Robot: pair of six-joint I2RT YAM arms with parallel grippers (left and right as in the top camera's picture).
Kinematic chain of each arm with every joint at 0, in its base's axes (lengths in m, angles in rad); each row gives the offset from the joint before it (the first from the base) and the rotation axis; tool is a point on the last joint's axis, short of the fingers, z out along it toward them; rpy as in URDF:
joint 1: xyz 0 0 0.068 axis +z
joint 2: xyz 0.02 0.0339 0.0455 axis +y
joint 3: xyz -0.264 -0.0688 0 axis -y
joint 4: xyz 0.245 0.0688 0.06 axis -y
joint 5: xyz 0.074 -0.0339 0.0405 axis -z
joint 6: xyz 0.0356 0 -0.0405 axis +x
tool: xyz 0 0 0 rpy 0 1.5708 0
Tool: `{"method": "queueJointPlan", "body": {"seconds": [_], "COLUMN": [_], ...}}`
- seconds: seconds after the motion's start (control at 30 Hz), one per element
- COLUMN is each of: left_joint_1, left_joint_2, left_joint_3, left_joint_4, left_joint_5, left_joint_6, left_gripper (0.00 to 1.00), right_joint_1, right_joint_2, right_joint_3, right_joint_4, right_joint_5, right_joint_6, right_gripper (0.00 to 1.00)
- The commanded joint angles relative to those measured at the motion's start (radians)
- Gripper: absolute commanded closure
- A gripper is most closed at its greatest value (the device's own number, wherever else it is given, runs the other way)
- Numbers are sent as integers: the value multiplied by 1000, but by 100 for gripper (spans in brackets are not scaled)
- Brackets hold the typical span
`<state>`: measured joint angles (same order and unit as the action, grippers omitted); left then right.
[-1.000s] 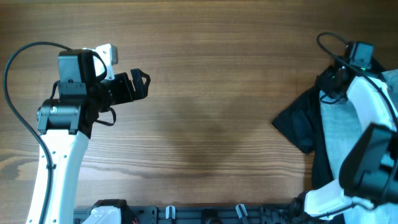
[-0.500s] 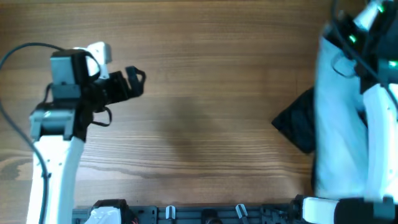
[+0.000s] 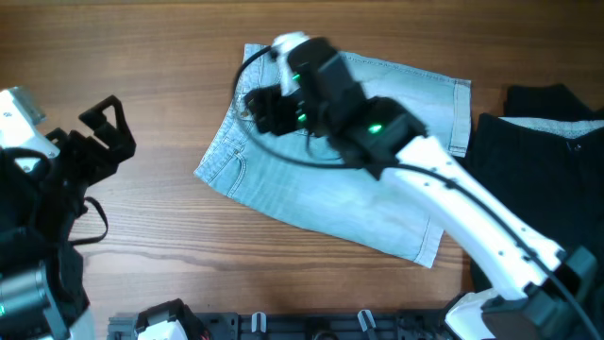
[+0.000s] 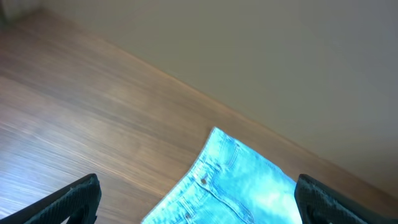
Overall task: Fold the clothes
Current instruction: 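Grasp the shorts with the right gripper and drag them onto the table center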
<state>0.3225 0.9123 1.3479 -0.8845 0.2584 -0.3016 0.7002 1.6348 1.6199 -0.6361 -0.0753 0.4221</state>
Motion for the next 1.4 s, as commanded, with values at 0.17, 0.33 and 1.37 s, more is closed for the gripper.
{"method": "queueJointPlan", "body": {"seconds": [0.17,0.33,1.37], "left_joint_1": [-237,-396,-89], "left_joint_2": [364,781,1263], "left_joint_3": [10,10,10], "left_joint_4": [-17,111,6], "left_joint_5": [167,174,-435], "left_joint_6": [174,216,-320], "left_gripper": [6,23,96], "right_joint_1": [-278,-370,-375], "right_joint_2": [-242,-290,-240], "right_joint_3": [13,12,10], "right_joint_4": [-182,-332,-511], "right_joint_5": [104,102,192], "right_joint_6": [0,-2,-11], "right_gripper": [25,25,22]}}
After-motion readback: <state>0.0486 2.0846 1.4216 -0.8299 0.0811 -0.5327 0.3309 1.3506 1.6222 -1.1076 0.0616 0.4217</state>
